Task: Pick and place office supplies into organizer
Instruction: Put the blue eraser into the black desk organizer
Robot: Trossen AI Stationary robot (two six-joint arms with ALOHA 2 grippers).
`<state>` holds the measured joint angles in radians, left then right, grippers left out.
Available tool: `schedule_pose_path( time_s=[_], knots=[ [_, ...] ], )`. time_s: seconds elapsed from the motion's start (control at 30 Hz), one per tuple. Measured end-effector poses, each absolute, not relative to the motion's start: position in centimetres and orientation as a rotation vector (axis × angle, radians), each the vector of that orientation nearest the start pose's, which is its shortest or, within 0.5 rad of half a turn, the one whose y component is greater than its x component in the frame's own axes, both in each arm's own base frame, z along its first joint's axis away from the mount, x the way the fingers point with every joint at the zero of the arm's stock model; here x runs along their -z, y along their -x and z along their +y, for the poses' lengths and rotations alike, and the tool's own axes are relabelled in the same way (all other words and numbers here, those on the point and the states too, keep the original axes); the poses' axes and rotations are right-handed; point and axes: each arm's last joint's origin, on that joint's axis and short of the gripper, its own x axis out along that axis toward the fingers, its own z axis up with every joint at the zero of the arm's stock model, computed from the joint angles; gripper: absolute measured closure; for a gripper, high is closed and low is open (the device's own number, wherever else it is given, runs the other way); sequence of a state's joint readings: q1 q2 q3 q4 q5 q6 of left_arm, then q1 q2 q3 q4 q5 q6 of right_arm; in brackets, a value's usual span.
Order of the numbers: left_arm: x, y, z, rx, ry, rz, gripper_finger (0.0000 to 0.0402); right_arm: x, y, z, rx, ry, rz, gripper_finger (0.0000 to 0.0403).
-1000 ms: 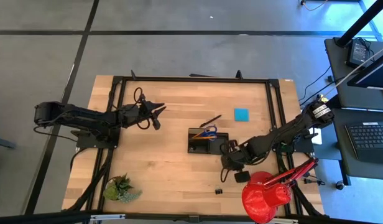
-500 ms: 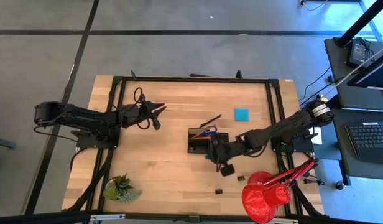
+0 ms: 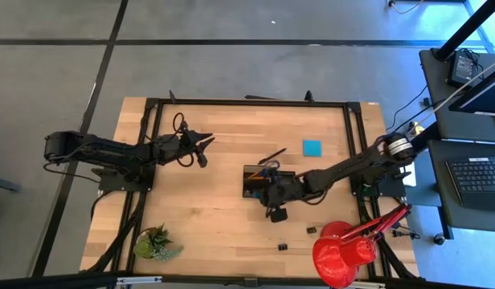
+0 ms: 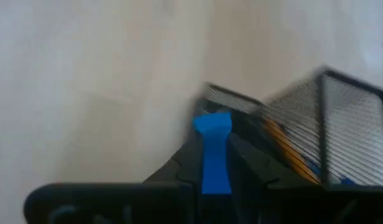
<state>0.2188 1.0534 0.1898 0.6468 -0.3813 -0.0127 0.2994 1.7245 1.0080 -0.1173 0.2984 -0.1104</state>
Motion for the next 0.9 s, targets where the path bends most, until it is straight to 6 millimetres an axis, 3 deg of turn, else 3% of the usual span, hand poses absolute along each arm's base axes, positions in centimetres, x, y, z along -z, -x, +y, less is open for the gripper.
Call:
schedule_pose_path(
  time_s=[0.23,0.6,0.9],
  knots=[
    [-16.5,-18.0,5.1,-0.599,-0.006,0.216,0.0329,-15.8,-34.0,9.3,0.049,0.412,0.848,0.0343],
    [-16.5,-18.0,5.1,-0.599,-0.006,0.216,0.0329,-15.7,-34.0,9.3,0.05,0.408,0.852,0.0339],
    [-16.5,-18.0,5.1,-0.599,-0.006,0.216,0.0329,-15.7,-34.0,9.2,0.049,0.411,0.852,0.0295]
  ],
)
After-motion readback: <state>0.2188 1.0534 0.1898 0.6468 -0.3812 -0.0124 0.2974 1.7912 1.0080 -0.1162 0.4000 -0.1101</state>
